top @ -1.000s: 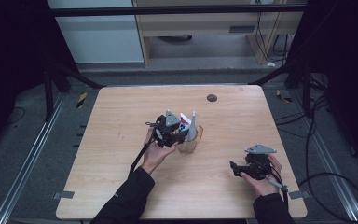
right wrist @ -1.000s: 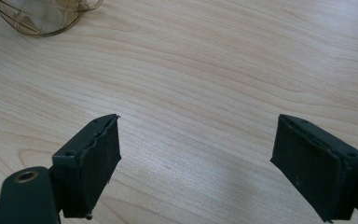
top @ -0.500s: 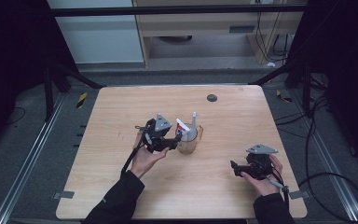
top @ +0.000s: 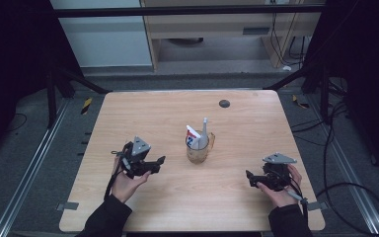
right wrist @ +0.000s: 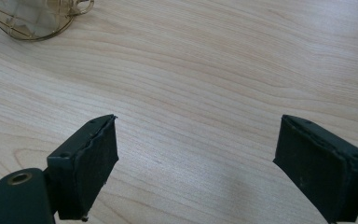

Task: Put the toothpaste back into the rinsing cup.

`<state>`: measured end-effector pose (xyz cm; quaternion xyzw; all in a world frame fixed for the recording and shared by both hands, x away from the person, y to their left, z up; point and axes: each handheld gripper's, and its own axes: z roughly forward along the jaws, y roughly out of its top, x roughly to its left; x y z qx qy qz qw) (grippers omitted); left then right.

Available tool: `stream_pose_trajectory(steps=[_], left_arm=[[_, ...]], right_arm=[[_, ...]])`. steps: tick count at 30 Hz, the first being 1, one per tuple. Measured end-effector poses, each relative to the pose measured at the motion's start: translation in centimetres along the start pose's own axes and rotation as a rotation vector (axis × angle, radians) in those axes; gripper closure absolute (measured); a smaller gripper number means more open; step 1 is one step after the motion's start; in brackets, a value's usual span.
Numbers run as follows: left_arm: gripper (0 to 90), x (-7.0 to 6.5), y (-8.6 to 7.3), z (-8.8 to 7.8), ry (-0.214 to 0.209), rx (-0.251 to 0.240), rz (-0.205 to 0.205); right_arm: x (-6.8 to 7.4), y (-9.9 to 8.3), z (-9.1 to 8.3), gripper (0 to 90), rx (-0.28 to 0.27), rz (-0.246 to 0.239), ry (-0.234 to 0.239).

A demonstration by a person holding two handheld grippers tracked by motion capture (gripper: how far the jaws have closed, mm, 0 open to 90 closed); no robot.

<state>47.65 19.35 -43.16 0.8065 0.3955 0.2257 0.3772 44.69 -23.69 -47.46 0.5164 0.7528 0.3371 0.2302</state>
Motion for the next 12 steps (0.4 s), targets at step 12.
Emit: stream_pose_trajectory(steps=[12], left_arm=[[28.6, 4.0, -5.0, -2.2, 0.108, 0.041, -0.127]], right_arm=[[-0.4, -0.1, -0.5, 11.5, 0.006, -0.005, -0.036]])
